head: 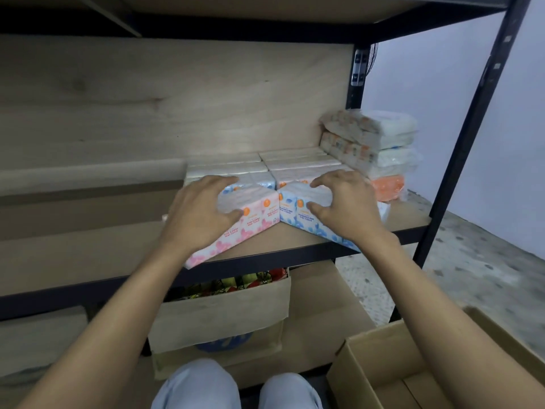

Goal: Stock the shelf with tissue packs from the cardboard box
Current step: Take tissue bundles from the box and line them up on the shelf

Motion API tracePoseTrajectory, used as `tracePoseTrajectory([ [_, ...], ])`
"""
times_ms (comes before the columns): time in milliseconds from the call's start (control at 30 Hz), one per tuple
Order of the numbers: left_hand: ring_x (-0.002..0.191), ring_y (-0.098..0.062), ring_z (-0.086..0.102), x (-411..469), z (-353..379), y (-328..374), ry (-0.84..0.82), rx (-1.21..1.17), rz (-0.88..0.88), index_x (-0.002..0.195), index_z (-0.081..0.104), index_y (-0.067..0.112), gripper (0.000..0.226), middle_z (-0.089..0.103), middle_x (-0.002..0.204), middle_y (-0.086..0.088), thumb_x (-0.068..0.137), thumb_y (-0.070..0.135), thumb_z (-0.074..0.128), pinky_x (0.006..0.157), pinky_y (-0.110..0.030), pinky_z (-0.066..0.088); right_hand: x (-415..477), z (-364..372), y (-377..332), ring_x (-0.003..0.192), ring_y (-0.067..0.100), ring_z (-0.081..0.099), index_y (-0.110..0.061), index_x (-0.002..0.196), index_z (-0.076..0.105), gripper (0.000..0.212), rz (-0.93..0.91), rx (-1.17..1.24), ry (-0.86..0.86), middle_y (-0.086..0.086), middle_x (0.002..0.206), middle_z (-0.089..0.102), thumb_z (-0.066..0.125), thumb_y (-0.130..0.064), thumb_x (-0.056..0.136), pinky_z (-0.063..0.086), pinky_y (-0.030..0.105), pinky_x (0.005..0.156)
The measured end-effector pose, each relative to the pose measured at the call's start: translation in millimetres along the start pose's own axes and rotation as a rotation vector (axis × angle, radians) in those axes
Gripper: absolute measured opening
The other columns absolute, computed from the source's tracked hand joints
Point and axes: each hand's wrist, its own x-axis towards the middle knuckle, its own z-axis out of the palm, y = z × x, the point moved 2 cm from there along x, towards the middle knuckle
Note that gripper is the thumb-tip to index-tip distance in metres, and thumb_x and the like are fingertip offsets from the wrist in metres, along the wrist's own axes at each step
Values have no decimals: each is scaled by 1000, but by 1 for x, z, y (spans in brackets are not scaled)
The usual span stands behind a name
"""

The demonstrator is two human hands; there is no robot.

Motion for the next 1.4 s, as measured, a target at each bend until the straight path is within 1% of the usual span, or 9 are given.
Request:
tracePoseTrajectory([
  [133, 142, -22, 27, 13, 38, 3, -175, 177, -103, 147, 31, 34, 70, 32, 155, 1, 86, 61, 50, 115, -49, 21, 0, 24, -3, 137, 27, 30, -32, 137, 41, 65, 115, -212, -257, 2, 149, 36, 58, -58, 81, 20, 53, 109],
  [267, 142, -22, 30, 13, 50, -4, -169, 327, -60, 145, 33, 35, 63, 34, 154, 2, 89, 61, 46, 114, -48, 23, -1, 28, 5, 129, 26, 40, -32, 136, 41, 61, 57, -298, -253, 1, 140, 47, 57, -57, 82, 24, 52, 106],
  [433, 137, -16, 38, 15, 43, -26, -126, 246, 68, 139, 44, 38, 52, 44, 148, 8, 90, 53, 52, 109, -41, 31, 4, 23, 24, 128, 22, 43, -34, 137, 42, 63, -33, -243, -270, -3, 142, 48, 63, -53, 81, 31, 47, 104],
  [600, 134, -10, 41, 21, 39, -46, -145, 145, 131, 133, 48, 47, 49, 49, 143, 17, 86, 57, 57, 106, -41, 38, 13, 22, 40, 129, 18, 42, -37, 137, 44, 64, -140, -164, -314, -10, 143, 48, 66, -53, 79, 36, 44, 103],
  [800, 135, -4, 38, 27, 35, -51, -203, 66, 168, 132, 50, 47, 49, 47, 142, 21, 85, 50, 64, 108, -35, 33, 27, 23, 56, 134, 11, 37, -42, 135, 45, 65, -212, -103, -390, -16, 144, 45, 72, -47, 76, 28, 46, 107],
  [1000, 141, -12, 33, 32, 47, -43, -177, 217, 205, 140, 44, 39, 53, 41, 149, 14, 89, 42, 61, 115, -39, 19, 33, 36, 69, 135, 14, 37, -41, 134, 46, 68, -163, -15, -354, -10, 146, 43, 77, -35, 73, 29, 49, 109],
  [1100, 139, -14, 36, 32, 56, -43, -154, 143, 164, 140, 43, 39, 56, 41, 149, 12, 88, 42, 63, 113, -37, 25, 28, 43, 74, 134, 14, 39, -40, 133, 47, 73, -168, 57, -283, -9, 144, 46, 78, -47, 67, 27, 49, 109],
  [1167, 139, -12, 34, 33, 58, -43, -154, 128, 159, 139, 42, 43, 60, 40, 149, 15, 84, 51, 64, 112, -36, 26, 27, 48, 77, 135, 15, 37, -40, 135, 44, 79, -165, 69, -251, -10, 144, 45, 78, -53, 65, 23, 47, 112],
  [1400, 134, -10, 43, 40, 65, -49, -76, 133, 189, 131, 49, 50, 54, 49, 142, 18, 79, 61, 59, 105, -36, 36, 32, 61, 85, 135, 15, 39, -37, 132, 51, 73, -195, 128, -170, -9, 142, 48, 77, -52, 66, 19, 41, 112],
])
